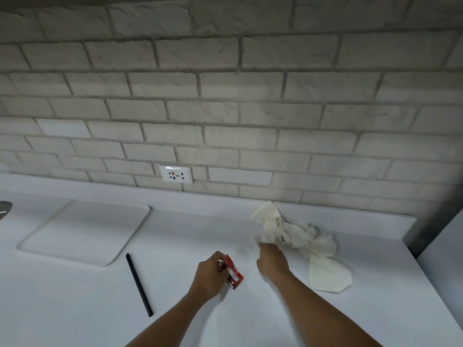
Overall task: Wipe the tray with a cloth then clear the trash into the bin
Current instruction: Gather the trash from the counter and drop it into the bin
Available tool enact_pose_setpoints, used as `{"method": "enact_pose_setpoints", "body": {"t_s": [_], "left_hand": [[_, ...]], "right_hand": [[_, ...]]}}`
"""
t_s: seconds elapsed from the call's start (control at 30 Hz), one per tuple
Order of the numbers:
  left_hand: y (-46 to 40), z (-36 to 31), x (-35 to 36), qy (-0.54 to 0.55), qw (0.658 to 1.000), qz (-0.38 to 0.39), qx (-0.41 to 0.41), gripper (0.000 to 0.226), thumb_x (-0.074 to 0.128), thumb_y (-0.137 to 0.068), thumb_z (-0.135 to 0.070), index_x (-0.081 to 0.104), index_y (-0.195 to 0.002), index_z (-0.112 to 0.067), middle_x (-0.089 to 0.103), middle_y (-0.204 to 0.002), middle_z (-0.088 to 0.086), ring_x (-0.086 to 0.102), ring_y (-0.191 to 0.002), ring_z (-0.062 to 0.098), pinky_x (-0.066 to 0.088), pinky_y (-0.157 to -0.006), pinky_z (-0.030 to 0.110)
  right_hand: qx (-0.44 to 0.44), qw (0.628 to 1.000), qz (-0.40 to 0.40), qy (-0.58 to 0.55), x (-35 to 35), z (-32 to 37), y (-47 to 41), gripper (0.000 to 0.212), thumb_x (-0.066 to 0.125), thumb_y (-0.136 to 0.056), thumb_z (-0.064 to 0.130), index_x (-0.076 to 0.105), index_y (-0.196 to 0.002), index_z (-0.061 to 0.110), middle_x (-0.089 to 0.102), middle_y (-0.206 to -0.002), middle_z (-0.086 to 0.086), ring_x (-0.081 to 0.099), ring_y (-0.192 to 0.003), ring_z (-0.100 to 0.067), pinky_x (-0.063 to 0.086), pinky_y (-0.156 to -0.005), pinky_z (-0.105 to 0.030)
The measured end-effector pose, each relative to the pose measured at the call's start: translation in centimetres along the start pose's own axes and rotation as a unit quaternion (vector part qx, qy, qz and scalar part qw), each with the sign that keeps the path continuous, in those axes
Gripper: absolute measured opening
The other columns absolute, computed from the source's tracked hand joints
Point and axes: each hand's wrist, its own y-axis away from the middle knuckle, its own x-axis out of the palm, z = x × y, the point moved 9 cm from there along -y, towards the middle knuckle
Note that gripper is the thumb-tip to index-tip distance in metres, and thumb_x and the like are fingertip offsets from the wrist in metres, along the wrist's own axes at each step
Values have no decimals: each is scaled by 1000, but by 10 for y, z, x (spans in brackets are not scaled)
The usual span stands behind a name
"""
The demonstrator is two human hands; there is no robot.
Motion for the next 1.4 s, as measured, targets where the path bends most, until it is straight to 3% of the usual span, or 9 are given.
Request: {"method": "enact_pose_setpoints", "body": {"t_s": [0.1,0.27,0.4,0.53,0.73,1.0,1.13,1.27,1.4], "left_hand": [[-3,5,-2,-11,1000,5,-1,23,58,-83,-7,66,-90,-28,75,-86,-7,68,-77,1,51,-65,13],[-2,-5,-9,-51,999,-5,11,20,60,-84,-11,66,-88,-29,71,-78,-10,63,-66,-6,43,-57,7],[3,-33,-15,-55,997,-20,49,14,61,-86,-18,67,-94,-28,71,-78,-11,62,-65,-1,41,-54,9],[19,-64,-13,-54,994,-22,97,20,64,-87,-16,64,-102,-29,68,-82,-13,64,-72,5,48,-63,15],[69,-85,3,-66,985,9,160,24,62,-88,-18,58,-103,-36,67,-82,-14,63,-69,1,45,-58,10],[173,-74,14,-97,966,104,218,24,62,-87,-22,60,-107,-34,65,-82,-17,62,-74,3,41,-62,14],[240,-72,42,-75,956,148,242,26,65,-88,-25,59,-112,-34,68,-90,-13,62,-79,10,43,-67,18],[312,-54,85,-58,949,203,234,30,65,-90,-26,56,-118,-29,69,-106,-7,63,-88,13,45,-75,20],[371,-40,134,-64,931,265,244,26,66,-88,-27,53,-110,-32,71,-96,-10,67,-84,13,54,-75,27]], "right_hand": [[6,1000,-15,15,8,1,3,25,52,-92,10,60,-115,16,60,-117,-4,61,-106,-20,50,-86,-27],[-6,999,-34,-40,-10,3,11,25,54,-90,14,63,-113,19,62,-115,-4,62,-104,-22,48,-79,-26],[-38,992,-80,-93,-51,10,28,18,60,-89,22,69,-105,19,69,-109,-3,64,-98,-20,47,-77,-24],[-54,983,-117,-134,-76,9,64,14,67,-87,25,71,-99,19,61,-98,4,60,-88,-15,46,-74,-23],[26,957,-125,-260,-70,-18,136,7,67,-82,18,61,-79,21,67,-81,5,67,-77,-18,51,-71,-27],[98,915,-174,-352,-34,-41,284,11,72,-79,25,71,-88,19,62,-73,11,70,-79,-21,55,-79,-33],[155,891,-203,-376,2,-66,368,11,72,-81,30,71,-90,23,71,-78,4,70,-67,-13,51,-69,-25],[208,880,-209,-372,38,-89,443,15,71,-86,31,70,-97,22,71,-85,3,68,-74,-11,47,-69,-18],[269,846,-225,-401,72,-124,516,3,71,-85,26,70,-82,27,68,-71,14,61,-65,3,41,-55,-6]]}}
